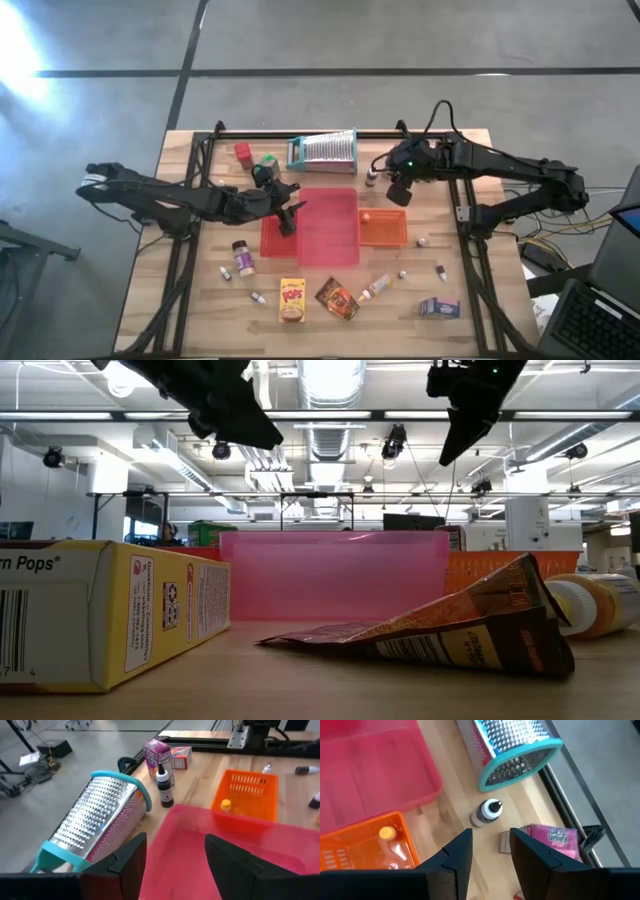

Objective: Pick & Place Kitchen Items
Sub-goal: Put the green cereal box into the pink bin

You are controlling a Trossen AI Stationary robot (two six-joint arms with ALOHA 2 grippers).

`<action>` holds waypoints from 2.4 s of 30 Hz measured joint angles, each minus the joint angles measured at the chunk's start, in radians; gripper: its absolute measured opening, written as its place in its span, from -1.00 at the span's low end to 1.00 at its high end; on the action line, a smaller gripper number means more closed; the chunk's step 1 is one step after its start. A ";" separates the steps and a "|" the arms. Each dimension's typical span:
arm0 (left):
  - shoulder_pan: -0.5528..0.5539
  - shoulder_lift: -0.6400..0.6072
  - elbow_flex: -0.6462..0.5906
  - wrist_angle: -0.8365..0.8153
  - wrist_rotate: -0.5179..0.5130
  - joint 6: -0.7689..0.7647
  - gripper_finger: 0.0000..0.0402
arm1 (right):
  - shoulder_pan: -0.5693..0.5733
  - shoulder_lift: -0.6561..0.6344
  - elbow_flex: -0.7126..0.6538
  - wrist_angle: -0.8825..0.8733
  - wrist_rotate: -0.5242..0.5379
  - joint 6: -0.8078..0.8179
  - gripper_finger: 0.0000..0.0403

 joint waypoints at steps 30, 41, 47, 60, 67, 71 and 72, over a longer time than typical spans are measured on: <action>0.399 -0.007 0.250 -0.773 -0.012 -0.351 0.20 | 0.035 -0.335 -0.604 0.810 -0.058 -0.025 -0.48; 0.492 0.046 0.249 -0.812 0.207 -0.274 0.34 | 0.035 -0.342 -0.603 0.810 -0.058 -0.025 -0.33; 0.495 0.088 0.248 -0.849 0.231 -0.274 0.33 | 0.035 -0.342 -0.603 0.810 -0.058 -0.025 -0.30; 0.523 0.167 0.248 -0.851 0.223 -0.282 0.32 | 0.035 -0.341 -0.603 0.812 -0.060 -0.025 -0.48; 0.536 0.210 0.248 -0.845 0.223 -0.285 0.33 | 0.035 -0.332 -0.604 0.809 -0.060 -0.025 -0.56; 0.536 0.230 0.248 -0.839 0.224 -0.285 0.32 | 0.035 -0.326 -0.604 0.808 -0.060 -0.029 -0.59; 0.536 0.233 0.248 -0.835 0.223 -0.285 0.32 | 0.035 -0.325 -0.604 0.810 -0.060 -0.029 -0.60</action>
